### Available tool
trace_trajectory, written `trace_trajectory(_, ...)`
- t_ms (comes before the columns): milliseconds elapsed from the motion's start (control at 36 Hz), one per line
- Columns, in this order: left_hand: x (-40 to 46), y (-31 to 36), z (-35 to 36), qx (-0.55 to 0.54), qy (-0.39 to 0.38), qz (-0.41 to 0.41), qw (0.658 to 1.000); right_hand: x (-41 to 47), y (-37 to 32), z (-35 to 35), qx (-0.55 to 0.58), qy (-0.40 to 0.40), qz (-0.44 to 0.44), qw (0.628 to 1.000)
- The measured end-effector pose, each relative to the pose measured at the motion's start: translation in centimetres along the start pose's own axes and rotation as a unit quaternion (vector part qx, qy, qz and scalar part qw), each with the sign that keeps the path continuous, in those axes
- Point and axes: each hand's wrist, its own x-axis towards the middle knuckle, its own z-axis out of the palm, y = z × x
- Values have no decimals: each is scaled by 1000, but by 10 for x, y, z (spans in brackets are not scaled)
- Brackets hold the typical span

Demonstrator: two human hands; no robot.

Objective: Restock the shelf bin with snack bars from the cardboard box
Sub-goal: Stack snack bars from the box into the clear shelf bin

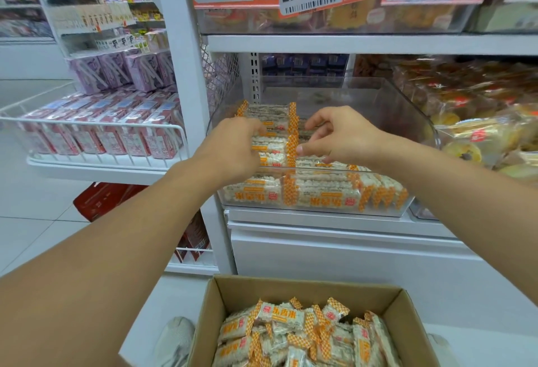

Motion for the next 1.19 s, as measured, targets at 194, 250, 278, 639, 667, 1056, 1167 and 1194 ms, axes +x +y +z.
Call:
trace_trajectory(194,-21,20,-12,-43,178,116,976,-44,-12,5,-12,86,-232,969)
trace_trajectory(250,-38,27,-3,-65,134,130,980,-66,-3,18,-51,-52,-224,972)
trace_trajectory(278,-46,29,6,-54,80,132,986,-75,8,29,-91,-140,-194,967)
trace_trajectory(639,-253,-19,246,40,-451,-262,852,-233,193,206,-200,-416,178,869)
trace_trajectory(667,-265,-19,254,23,-448,-283,848,-239,195,214,-182,-381,195,885)
trace_trajectory(1056,-279,-19,267,77,-427,-184,882,-235,182,253,-72,-231,328,913)
trace_trajectory(1167,-273,-13,265,2,-427,-222,877,-229,180,250,-43,-221,337,914)
trace_trajectory(1194,-271,-12,261,-26,-419,-242,875,-226,180,245,-16,-217,348,912)
